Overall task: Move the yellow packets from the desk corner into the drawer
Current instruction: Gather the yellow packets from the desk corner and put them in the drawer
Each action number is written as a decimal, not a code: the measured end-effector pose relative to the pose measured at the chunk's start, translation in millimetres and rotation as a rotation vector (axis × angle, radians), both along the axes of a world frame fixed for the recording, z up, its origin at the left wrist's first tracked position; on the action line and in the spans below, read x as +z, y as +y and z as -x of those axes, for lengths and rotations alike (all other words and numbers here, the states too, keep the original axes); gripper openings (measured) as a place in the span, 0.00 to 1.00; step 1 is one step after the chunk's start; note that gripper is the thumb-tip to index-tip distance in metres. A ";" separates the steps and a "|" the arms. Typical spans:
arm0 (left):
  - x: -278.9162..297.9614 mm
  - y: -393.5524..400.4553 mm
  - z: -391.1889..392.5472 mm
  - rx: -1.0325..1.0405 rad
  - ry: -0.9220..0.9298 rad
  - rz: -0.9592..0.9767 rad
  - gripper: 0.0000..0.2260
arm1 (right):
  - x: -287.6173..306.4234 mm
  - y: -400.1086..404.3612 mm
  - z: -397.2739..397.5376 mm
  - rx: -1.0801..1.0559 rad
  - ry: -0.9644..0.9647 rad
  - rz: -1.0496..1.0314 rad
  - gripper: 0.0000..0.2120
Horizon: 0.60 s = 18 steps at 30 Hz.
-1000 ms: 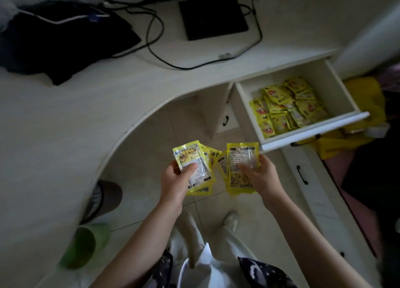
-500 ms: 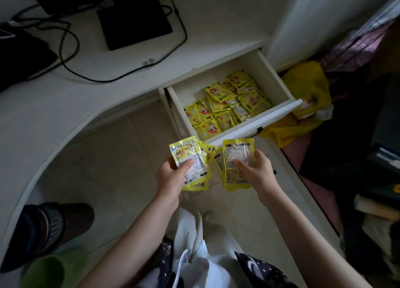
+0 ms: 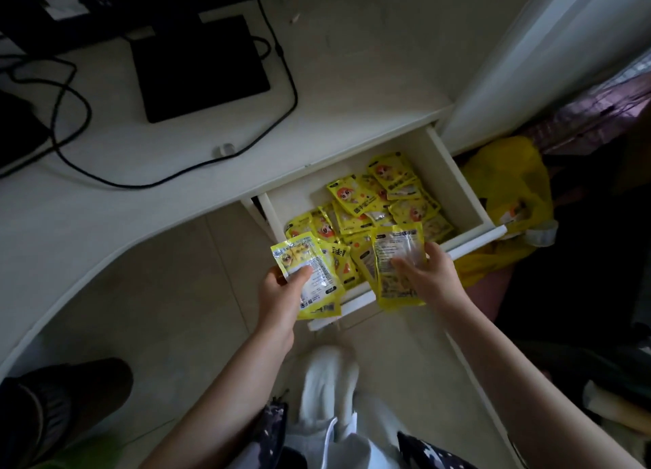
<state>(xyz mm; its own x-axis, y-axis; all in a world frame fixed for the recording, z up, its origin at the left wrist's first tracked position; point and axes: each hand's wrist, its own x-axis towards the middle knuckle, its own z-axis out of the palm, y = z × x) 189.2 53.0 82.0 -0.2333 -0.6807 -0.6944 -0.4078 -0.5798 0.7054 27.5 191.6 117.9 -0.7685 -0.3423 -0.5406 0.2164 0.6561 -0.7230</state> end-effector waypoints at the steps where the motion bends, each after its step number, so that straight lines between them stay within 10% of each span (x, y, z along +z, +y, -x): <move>1: -3.2 -4.5 8.3 0.013 -0.009 0.001 0.08 | -3.2 -6.8 8.1 -0.004 -0.010 0.013 0.13; 18: -77.4 -67.5 128.7 0.323 -0.230 -0.224 0.11 | -99.3 -124.2 116.0 0.077 -0.193 -0.109 0.22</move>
